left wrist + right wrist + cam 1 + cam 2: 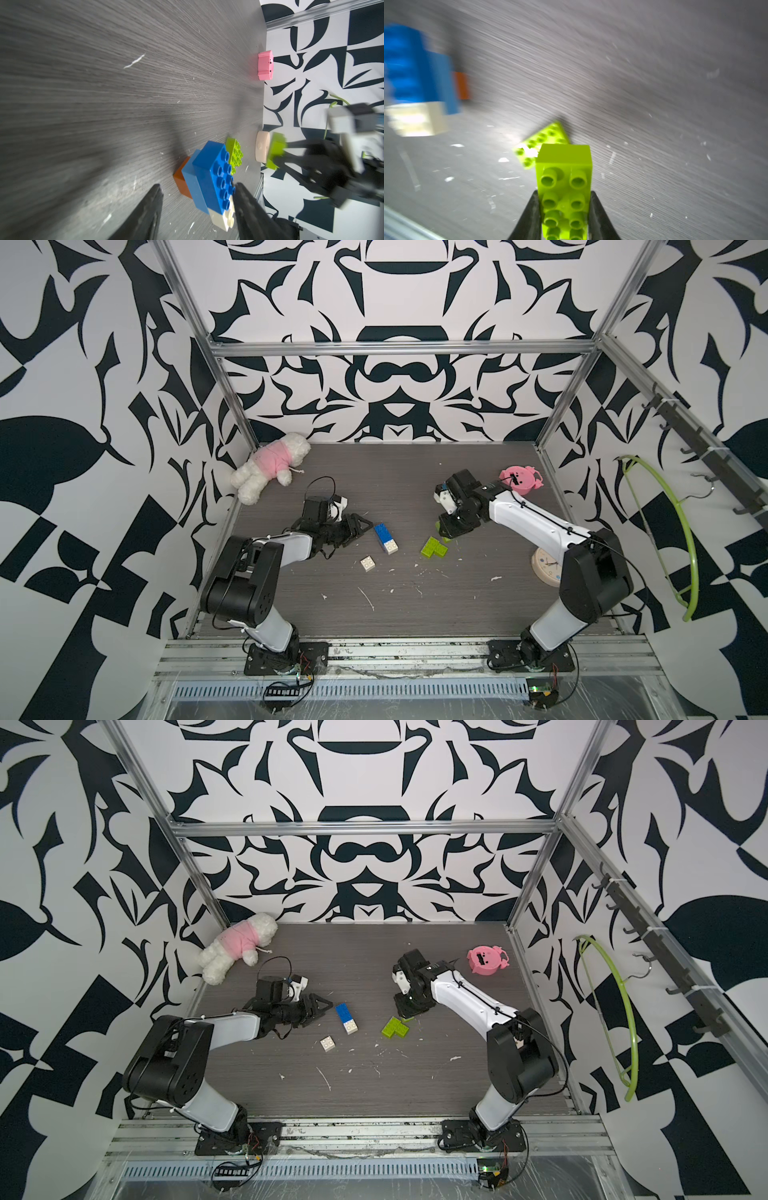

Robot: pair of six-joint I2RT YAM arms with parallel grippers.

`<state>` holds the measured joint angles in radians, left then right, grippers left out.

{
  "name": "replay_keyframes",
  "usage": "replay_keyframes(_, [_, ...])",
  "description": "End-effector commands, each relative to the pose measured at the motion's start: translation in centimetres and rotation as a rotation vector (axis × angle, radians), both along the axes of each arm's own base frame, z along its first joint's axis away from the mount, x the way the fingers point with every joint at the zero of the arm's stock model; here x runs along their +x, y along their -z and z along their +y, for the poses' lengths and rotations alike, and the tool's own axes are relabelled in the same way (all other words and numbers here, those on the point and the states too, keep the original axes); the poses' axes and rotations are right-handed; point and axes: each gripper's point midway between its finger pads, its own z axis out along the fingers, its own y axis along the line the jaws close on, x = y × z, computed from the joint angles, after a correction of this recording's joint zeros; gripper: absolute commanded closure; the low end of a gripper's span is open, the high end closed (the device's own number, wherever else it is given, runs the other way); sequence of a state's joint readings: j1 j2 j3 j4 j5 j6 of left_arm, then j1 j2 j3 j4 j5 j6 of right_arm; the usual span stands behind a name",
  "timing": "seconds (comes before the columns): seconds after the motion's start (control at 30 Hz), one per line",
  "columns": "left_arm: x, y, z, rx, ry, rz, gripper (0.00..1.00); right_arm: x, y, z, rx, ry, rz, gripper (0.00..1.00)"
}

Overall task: Assemble a heart with lego
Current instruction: Pick up the lego brick from the center of the board, then assemble the lego brick with the lego brick.

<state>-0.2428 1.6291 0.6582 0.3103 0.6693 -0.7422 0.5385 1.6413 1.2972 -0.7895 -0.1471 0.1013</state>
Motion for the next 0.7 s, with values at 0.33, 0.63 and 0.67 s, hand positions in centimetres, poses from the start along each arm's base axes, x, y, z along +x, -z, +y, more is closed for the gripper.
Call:
replay_keyframes(0.33, [1.5,-0.8,-1.7,-0.087,0.113,-0.060,0.46,-1.5,-1.2,11.2,0.020,-0.218,0.045,0.85])
replay_keyframes(0.63, [1.7,-0.5,-2.3,-0.133,0.123,-0.052,0.49,-1.2,-0.1,12.5,-0.007,-0.233,0.075,0.85])
replay_keyframes(0.67, [1.6,-0.3,-2.3,-0.137,0.125,-0.044,0.49,-1.3,0.0,12.6,-0.007,-0.233,0.079,0.85])
